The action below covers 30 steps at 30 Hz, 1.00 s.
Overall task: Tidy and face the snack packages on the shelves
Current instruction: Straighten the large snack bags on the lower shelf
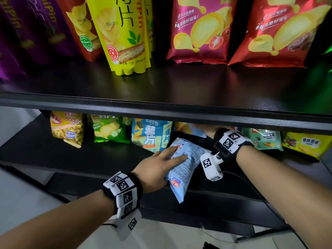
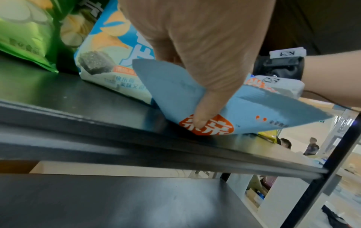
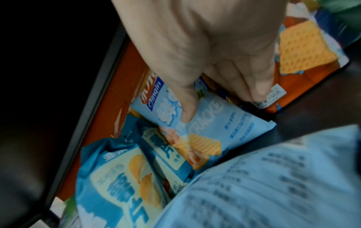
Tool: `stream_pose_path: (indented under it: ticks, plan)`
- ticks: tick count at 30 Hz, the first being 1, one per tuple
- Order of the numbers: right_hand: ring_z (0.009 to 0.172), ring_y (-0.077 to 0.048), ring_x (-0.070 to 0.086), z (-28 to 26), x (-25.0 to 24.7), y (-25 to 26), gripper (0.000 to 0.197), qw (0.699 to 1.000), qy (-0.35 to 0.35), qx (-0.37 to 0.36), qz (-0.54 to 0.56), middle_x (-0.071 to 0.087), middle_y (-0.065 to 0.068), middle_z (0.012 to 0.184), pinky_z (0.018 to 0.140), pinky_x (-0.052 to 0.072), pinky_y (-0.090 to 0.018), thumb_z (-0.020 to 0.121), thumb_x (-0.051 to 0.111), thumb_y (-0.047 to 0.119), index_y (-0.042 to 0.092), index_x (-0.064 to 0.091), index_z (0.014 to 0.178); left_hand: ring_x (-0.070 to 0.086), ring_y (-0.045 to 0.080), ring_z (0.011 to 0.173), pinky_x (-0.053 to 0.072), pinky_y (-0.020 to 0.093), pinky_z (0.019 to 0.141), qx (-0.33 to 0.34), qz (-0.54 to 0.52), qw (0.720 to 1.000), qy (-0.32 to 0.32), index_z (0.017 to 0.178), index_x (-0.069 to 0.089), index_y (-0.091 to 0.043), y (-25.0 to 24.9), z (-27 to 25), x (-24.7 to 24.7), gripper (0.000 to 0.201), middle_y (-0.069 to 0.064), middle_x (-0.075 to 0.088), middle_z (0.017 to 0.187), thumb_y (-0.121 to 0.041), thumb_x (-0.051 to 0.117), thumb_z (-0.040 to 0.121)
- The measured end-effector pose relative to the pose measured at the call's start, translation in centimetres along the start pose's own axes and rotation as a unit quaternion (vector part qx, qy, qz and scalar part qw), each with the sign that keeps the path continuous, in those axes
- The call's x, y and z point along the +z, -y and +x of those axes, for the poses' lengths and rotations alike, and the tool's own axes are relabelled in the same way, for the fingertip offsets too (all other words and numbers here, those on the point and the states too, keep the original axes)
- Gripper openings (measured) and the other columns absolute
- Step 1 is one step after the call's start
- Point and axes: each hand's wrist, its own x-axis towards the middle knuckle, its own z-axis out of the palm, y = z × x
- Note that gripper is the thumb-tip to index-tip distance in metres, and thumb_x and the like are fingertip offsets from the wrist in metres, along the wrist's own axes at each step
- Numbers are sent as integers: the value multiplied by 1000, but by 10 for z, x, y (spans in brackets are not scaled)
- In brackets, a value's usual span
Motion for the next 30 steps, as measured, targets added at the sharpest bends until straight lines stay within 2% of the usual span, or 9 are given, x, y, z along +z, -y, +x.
stream_pose_path:
  ticks: [3, 5, 9, 12, 16, 19, 22, 26, 30]
  plan:
    - [125, -33, 53, -25, -7, -9, 31, 992, -40, 15, -118, 58, -21, 134, 81, 36, -21, 101, 53, 16, -2, 59, 125, 40, 27, 144, 43, 37, 110, -14, -59, 998, -26, 153, 30, -44, -9, 6, -9, 81, 5, 27, 162, -25, 71, 85]
    - [123, -27, 55, -42, -9, -25, 36, 979, -48, -47, -192, 61, -12, 132, 98, 44, -28, 93, 61, 14, 7, 59, 128, 44, 24, 141, 41, 30, 111, -35, -101, 994, -38, 151, 37, -39, -15, 11, -20, 82, 6, 35, 157, -23, 75, 80]
    - [148, -8, 18, -87, 2, -57, 105, 968, 69, -201, -137, 25, 11, 160, 121, 18, -28, 69, 79, 13, 36, 22, 155, 59, 16, 120, 46, 28, 105, -61, -201, 977, -33, 146, 48, -33, -31, 25, -48, 87, 0, 56, 137, -21, 87, 70]
    - [147, -13, 21, -103, 10, -63, 114, 975, 39, -204, -82, 26, 23, 149, 120, 21, -35, 56, 89, 35, 58, 20, 144, 65, 4, 106, 50, 19, 93, -63, -280, 958, -21, 138, 56, -30, -46, 37, -64, 79, -11, 68, 120, -12, 87, 68]
    - [110, -17, 65, -113, 3, -51, 70, 978, -72, -158, 120, 68, 2, 117, 97, 53, -41, 59, 95, 12, 17, 60, 119, 64, -1, 103, 44, 3, 84, -78, -371, 920, -100, 132, 59, -26, -59, 46, -76, 71, -17, 66, 116, -12, 90, 70]
    - [92, -15, 73, -124, -7, -53, 45, 946, -85, -123, 288, 77, -2, 99, 78, 58, -29, 66, 88, -4, 8, 69, 105, 70, 6, 92, 55, 19, 77, -97, -545, 806, -207, 118, 64, -12, -69, 46, -71, 52, -3, 75, 105, -2, 85, 72]
    - [88, -15, 75, -138, -9, -51, 33, 928, -52, -110, 353, 78, -4, 95, 72, 56, -23, 72, 82, -7, 9, 73, 100, 70, 16, 101, 56, 25, 85, -114, -621, 743, -221, 113, 62, -16, -88, 43, -52, 50, 2, 76, 109, -13, 82, 67]
    - [101, -23, 72, -149, 1, -46, 44, 904, 3, -109, 413, 76, -9, 107, 80, 57, -28, 73, 79, -5, 12, 68, 112, 75, 15, 95, 57, 21, 75, -82, -662, 722, -185, 117, 64, -11, -110, 43, -30, 44, 3, 78, 107, -15, 77, 75]
    - [107, -23, 70, -150, -2, -43, 48, 840, -13, -69, 538, 73, -9, 117, 86, 57, -31, 76, 74, 21, 12, 64, 122, 74, 13, 98, 56, 21, 78, -85, -632, 740, -212, 118, 65, -12, -109, 46, -33, 37, 0, 77, 109, -26, 72, 83]
